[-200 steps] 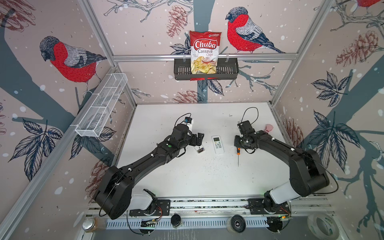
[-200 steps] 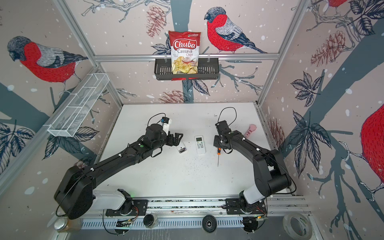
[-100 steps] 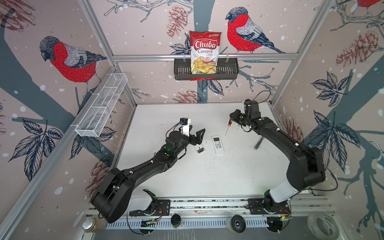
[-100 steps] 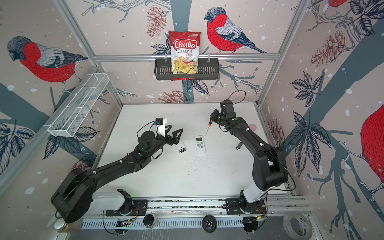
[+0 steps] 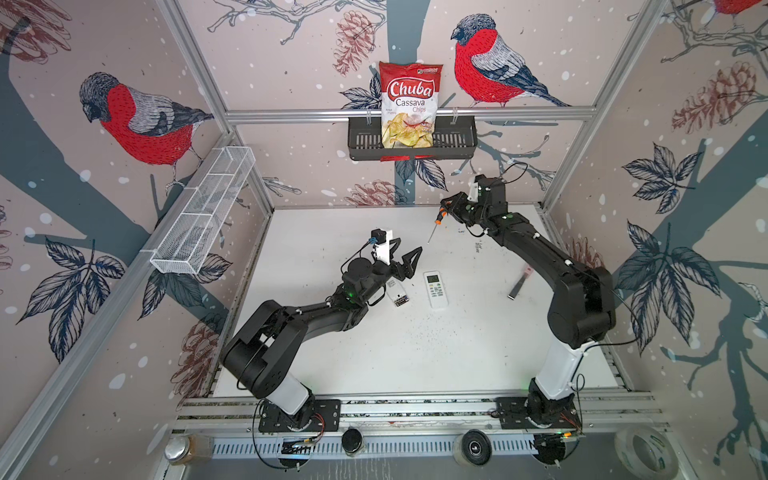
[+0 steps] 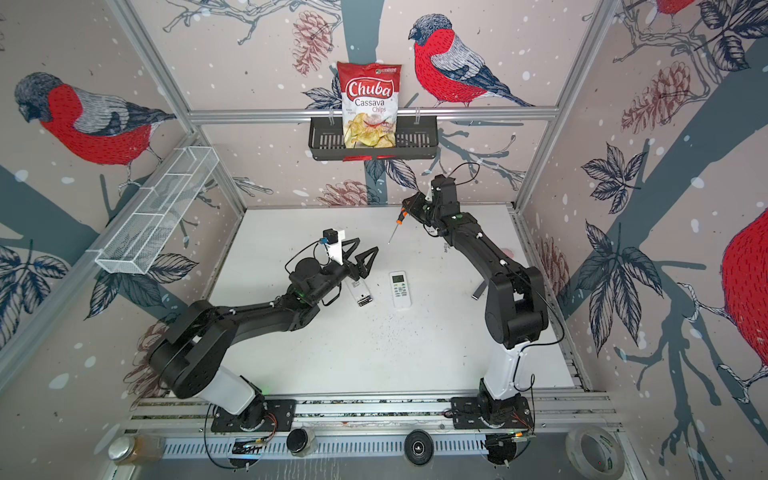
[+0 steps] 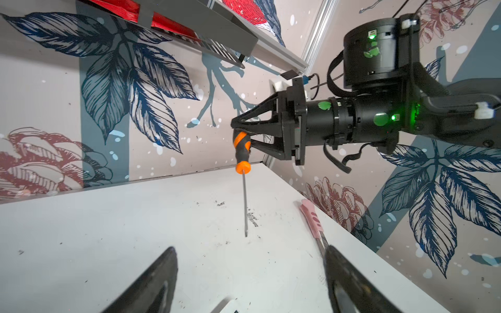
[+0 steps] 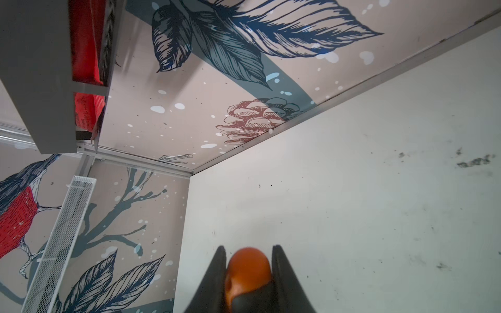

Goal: Unload the batteries from the remote control
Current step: 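Lift the screwdriver with the right gripper toward the left gripper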

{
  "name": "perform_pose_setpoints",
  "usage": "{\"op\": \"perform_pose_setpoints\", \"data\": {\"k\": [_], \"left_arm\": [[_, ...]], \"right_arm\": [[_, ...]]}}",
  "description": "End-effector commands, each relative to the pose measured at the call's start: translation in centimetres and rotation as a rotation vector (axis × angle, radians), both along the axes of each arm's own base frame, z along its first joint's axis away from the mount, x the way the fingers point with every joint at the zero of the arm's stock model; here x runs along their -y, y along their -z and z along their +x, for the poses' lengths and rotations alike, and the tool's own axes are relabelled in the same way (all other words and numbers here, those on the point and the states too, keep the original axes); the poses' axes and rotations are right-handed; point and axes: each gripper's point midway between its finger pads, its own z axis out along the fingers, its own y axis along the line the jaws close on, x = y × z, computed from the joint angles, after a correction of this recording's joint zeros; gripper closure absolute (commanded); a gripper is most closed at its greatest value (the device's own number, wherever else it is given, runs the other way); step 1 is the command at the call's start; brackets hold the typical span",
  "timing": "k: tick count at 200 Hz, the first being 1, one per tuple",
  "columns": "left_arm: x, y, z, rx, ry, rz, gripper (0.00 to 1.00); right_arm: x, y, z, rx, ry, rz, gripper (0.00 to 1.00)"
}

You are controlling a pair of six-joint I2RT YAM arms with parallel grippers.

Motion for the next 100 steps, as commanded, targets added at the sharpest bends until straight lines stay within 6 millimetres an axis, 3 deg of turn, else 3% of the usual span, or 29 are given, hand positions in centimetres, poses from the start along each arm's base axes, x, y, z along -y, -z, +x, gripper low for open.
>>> {"op": "perform_pose_setpoints", "data": {"k": [1,100], "left_arm": [[0.9,-2.3,0.1,0.086,0.043,-0.062,0.19],[2.8,-0.1,1.9,0.052,0.075,-0.107,0.34]], "right_arm": [[-1.0,-1.3,0.3,0.041,-0.027,0.039,0.91],[-3.7,-2.1,-1.8,0.060,-0.087,0.067,0.91]]}}
